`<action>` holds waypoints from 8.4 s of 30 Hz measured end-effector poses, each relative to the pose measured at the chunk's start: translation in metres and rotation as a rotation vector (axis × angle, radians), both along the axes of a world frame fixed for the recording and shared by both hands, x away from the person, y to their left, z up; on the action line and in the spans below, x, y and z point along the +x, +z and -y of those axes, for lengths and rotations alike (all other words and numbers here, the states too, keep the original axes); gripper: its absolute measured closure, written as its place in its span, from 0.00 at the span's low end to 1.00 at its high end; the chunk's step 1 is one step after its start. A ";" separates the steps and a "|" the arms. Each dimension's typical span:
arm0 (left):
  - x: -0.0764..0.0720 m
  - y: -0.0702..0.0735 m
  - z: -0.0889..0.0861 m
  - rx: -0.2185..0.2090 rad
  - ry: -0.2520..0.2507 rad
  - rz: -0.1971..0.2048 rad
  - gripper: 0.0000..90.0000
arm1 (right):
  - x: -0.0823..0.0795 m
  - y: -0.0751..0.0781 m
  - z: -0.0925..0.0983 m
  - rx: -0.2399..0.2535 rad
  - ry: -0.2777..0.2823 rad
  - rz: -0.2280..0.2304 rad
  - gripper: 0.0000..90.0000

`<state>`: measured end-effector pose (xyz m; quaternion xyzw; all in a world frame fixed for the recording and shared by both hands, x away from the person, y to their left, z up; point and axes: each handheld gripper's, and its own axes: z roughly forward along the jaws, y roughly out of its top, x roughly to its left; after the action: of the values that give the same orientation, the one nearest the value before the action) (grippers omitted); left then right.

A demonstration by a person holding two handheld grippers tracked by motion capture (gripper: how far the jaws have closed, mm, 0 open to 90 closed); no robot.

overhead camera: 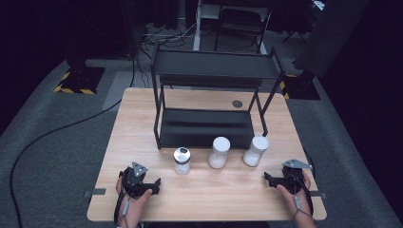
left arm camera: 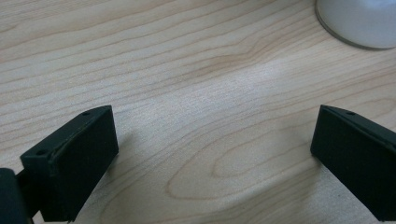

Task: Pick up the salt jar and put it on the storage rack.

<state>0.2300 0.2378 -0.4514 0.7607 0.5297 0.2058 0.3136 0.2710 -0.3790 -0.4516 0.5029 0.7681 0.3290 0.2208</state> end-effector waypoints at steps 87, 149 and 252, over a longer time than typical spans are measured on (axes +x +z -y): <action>-0.010 0.037 0.070 -0.187 -0.035 0.342 0.06 | 0.005 0.000 -0.010 -0.008 -0.036 -0.006 0.00; 0.029 0.018 0.096 -0.054 -0.087 0.159 0.33 | 0.005 0.000 -0.010 -0.007 -0.038 -0.006 0.00; 0.151 0.041 0.096 -0.040 -0.109 0.130 0.33 | 0.005 0.000 -0.010 -0.007 -0.031 -0.006 0.00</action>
<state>0.3808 0.1415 -0.4102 0.7671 0.4702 0.2267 0.3731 0.2760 -0.3687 -0.4513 0.5151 0.7619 0.3214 0.2255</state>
